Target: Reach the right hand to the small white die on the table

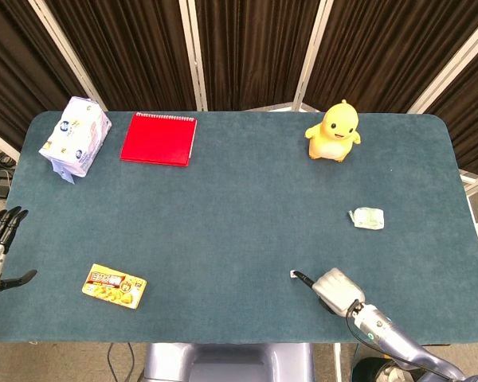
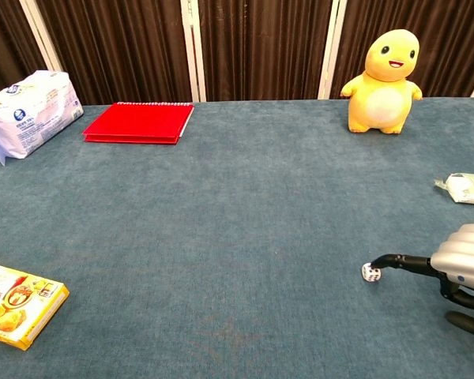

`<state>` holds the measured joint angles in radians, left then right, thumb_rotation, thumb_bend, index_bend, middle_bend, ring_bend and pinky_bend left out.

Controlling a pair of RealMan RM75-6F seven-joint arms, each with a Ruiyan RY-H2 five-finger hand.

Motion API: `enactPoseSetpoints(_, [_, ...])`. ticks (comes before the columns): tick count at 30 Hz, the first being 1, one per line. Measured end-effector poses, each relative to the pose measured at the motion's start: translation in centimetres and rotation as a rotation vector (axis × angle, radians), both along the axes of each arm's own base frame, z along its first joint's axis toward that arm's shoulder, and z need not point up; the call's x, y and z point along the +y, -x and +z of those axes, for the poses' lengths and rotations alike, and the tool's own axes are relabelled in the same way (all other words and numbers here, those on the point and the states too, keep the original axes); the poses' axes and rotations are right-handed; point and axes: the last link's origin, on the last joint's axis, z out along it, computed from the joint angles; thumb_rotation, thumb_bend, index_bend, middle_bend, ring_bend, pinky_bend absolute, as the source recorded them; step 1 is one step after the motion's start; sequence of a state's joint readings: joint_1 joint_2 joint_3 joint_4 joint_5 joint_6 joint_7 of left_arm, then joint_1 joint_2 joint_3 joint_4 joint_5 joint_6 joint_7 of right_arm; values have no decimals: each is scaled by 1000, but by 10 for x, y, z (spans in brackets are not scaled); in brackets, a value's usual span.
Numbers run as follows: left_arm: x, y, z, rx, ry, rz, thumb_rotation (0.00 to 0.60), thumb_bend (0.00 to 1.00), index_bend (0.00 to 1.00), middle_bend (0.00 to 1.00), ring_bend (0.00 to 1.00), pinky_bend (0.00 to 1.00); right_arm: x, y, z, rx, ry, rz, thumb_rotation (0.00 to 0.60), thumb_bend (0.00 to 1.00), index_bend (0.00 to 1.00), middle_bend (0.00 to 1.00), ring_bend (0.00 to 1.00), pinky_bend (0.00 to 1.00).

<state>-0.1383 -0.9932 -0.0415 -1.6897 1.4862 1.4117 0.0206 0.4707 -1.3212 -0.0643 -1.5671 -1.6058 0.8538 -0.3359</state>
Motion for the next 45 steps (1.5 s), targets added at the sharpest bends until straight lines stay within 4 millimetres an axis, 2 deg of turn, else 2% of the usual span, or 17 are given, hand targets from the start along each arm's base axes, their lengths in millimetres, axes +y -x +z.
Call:
enactPoseSetpoints(18, [0,0,0,-2,4,4,600,0,0,0,0,0,-2,10,4,22,14,-29,600,514,0,865,848,1000])
enactPoseSetpoints(30, [1,0,-3,3,14,8,600,0,0,0,0,0,-9,19,25,7,75,-57,600,514,0,865,848,1000])
enactPoseSetpoints(37, [0,-1,-2,-1,8,7,600,0,0,0,0,0,-11,14,50,-66,152,-59,600,499,0,852,843,1000])
enactPoseSetpoints(39, [0,-1,-1,-4,6,7,600,0,0,0,0,0,-11,13,59,-94,187,-58,600,451,0,776,779,939])
enactPoseSetpoints(40, [-1,-1,-1,-8,5,7,600,0,0,0,0,0,-11,13,65,-115,216,-56,600,387,0,687,695,835])
enactPoseSetpoints(42, [-1,-2,0,-13,3,4,600,0,0,0,0,0,-10,12,76,-149,269,-49,600,225,0,510,496,579])
enactPoseSetpoints(44, [-3,-3,1,-18,3,-2,600,0,0,0,0,0,-9,13,91,-195,345,-43,600,38,0,252,194,242])
enactPoseSetpoints(45, [-3,-3,2,-20,3,-6,600,0,0,0,0,0,-7,14,98,-217,381,-41,600,12,0,177,116,159])
